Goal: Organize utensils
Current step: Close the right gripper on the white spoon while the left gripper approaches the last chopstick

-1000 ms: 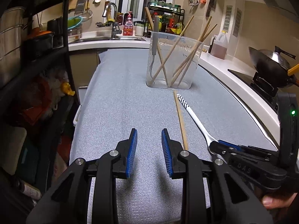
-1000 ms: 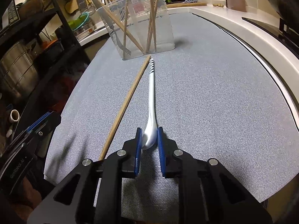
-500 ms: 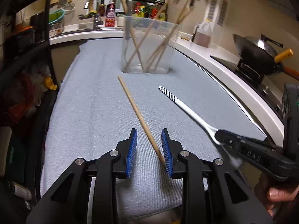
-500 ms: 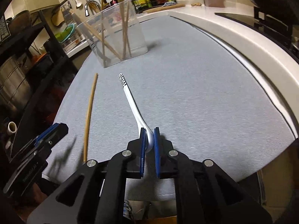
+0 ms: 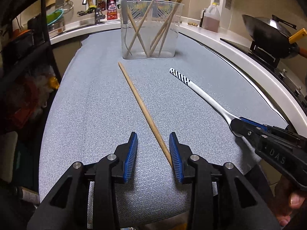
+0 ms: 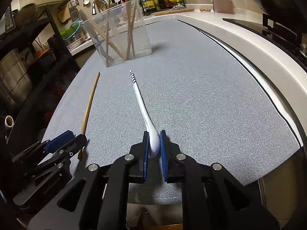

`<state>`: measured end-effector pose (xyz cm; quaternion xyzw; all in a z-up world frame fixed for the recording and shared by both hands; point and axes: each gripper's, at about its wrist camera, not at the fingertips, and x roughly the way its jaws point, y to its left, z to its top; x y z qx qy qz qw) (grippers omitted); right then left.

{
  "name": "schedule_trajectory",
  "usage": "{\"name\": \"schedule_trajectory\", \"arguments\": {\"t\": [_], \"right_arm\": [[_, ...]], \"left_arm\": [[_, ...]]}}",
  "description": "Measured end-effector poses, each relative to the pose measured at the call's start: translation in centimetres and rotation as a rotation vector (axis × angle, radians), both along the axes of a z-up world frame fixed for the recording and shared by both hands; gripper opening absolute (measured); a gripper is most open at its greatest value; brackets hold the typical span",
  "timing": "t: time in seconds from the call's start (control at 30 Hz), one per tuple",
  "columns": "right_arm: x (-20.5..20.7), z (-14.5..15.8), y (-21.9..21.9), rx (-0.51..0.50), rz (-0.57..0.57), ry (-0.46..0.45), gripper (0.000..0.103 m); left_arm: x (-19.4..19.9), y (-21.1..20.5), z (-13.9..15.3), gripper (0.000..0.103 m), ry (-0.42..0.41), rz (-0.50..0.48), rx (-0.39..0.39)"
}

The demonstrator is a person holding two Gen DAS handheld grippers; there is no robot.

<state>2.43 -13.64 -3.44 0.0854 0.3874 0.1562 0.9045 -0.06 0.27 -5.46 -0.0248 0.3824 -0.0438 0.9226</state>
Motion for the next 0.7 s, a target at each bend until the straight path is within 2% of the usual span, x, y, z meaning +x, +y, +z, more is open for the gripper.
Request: {"name": "schedule_trajectory", "arguments": {"t": [0.1, 0.17, 0.2, 0.37, 0.43, 0.7], "right_arm": [[-0.1, 0.0, 0.2, -0.003, 0.002, -0.002, 0.014], [-0.1, 0.0, 0.3, -0.007, 0.005, -0.004, 0.014], [-0.1, 0.0, 0.4, -0.008, 0.007, -0.005, 0.014], [-0.7, 0.0, 1.0, -0.023, 0.029, -0.016, 0.014], [-0.8, -0.1, 1.1, -0.028, 0.029, -0.024, 0.014], [-1.0, -0.1, 1.7, -0.048, 0.038, -0.047, 0.014]], "left_arm": [[0.1, 0.2, 0.0, 0.031, 0.001, 0.010, 0.010], [0.1, 0.4, 0.0, 0.015, 0.004, 0.022, 0.020], [0.0, 0.9, 0.1, 0.014, 0.007, 0.035, 0.015], [-0.3, 2.6, 0.1, 0.013, 0.016, 0.096, 0.006], [-0.2, 2.8, 0.1, 0.014, 0.015, 0.095, -0.009], [0.3, 1.6, 0.0, 0.014, 0.002, 0.074, 0.021]]}}
